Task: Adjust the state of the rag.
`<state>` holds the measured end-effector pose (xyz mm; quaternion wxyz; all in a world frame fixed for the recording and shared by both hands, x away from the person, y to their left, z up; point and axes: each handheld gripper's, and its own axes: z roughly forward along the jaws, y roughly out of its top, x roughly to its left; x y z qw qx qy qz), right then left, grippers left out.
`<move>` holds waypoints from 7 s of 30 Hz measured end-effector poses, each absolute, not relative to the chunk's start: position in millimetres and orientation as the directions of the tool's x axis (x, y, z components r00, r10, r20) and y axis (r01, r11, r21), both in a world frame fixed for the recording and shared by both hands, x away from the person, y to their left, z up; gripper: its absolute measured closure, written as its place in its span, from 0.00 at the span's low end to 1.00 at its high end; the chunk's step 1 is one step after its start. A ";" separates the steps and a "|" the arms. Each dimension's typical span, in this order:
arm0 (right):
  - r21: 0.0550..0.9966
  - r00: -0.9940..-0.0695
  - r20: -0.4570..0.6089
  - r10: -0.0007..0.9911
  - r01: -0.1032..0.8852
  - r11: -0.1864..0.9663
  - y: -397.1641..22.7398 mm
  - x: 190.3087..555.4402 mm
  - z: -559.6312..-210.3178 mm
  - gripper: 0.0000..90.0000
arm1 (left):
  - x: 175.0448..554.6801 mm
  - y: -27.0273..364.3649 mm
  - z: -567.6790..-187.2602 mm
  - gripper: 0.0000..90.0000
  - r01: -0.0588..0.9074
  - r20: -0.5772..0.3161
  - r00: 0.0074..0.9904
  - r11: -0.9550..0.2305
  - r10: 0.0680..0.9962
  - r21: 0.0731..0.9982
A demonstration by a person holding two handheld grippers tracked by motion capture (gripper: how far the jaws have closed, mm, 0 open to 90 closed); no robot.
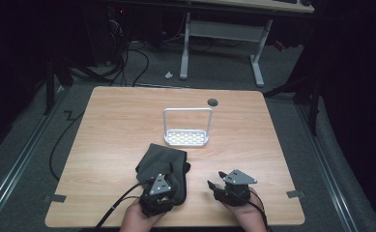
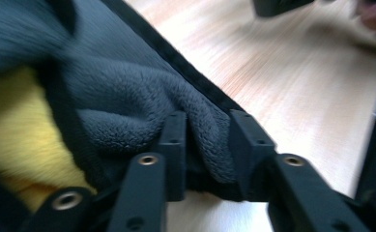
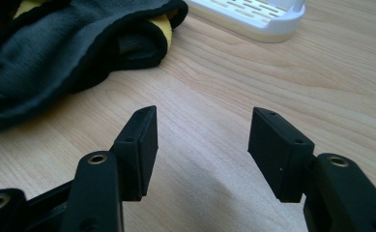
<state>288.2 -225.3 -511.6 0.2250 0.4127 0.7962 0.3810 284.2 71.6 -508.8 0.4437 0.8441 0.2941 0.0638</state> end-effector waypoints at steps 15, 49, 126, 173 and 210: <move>0.802 -0.676 -0.060 0.734 0.405 0.439 -168.4 281.9 -506.9 0.50 | 295.8 154.8 -518.8 0.53 0.546 -0.226 0.651 -0.241 0.725 0.802; 0.817 -0.598 -0.161 0.785 0.365 0.446 -186.1 277.7 -482.6 0.94 | 301.6 134.5 -521.0 0.93 0.517 -0.181 0.676 -0.285 0.714 0.807; 0.761 -0.398 -0.116 0.910 0.554 0.338 -260.6 310.1 -505.6 0.95 | 296.8 107.1 -517.9 0.57 0.513 -0.237 0.757 -0.329 0.609 0.793; 0.772 -0.436 -0.092 0.895 0.537 0.340 -249.2 308.9 -512.0 0.92 | 347.6 142.4 -491.1 0.91 0.463 -0.112 0.624 -0.251 0.774 0.850; 0.666 -0.602 -0.078 0.794 0.562 0.491 -206.1 260.5 -515.7 1.00 | 301.7 101.6 -531.2 0.94 0.511 -0.114 0.727 -0.423 0.677 0.748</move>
